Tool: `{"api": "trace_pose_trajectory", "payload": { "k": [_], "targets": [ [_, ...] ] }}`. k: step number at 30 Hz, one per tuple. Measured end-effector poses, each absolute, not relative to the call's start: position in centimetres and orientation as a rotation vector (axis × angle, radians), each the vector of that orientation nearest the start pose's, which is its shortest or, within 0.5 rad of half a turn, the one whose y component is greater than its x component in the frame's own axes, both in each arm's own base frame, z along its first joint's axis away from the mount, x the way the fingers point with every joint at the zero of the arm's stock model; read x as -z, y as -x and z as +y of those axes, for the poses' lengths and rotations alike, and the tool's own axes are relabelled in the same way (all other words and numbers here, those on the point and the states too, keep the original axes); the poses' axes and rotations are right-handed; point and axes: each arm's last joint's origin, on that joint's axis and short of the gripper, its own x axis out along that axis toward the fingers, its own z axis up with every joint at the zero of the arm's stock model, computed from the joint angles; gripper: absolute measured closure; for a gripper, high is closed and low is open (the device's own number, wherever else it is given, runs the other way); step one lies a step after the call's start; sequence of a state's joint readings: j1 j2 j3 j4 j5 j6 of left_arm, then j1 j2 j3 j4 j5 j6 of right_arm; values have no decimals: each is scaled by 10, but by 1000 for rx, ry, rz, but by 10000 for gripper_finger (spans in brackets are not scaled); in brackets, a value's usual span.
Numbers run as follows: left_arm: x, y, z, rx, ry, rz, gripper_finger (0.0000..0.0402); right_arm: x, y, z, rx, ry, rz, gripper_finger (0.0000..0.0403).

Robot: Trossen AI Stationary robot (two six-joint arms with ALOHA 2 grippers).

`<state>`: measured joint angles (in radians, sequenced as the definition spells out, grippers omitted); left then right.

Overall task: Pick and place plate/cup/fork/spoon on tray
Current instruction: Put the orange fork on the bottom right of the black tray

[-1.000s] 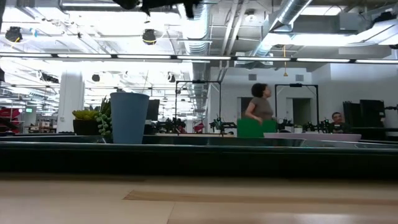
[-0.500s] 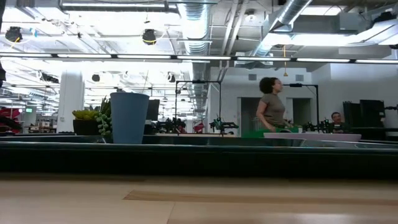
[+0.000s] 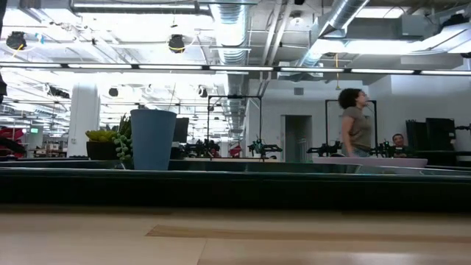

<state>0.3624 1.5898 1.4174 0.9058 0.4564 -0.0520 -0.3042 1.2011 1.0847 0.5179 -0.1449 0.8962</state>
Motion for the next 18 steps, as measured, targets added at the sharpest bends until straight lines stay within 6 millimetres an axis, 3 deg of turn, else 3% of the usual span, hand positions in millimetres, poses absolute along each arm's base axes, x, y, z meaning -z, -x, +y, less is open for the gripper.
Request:
{"api": "trace_pose_trajectory", "payload": {
  "k": [7,12,18],
  "targets": [
    [-447,-329,109,113,-240,-667,395,-413,-267,-78,-111,-816,-455,172],
    [-445,-330,110,111,-237,-645,395,-416,-266,-79,-126,-809,-460,174],
    [-445,-331,110,106,-249,-639,394,-416,-266,-80,-153,-796,-444,211]
  ]
}}
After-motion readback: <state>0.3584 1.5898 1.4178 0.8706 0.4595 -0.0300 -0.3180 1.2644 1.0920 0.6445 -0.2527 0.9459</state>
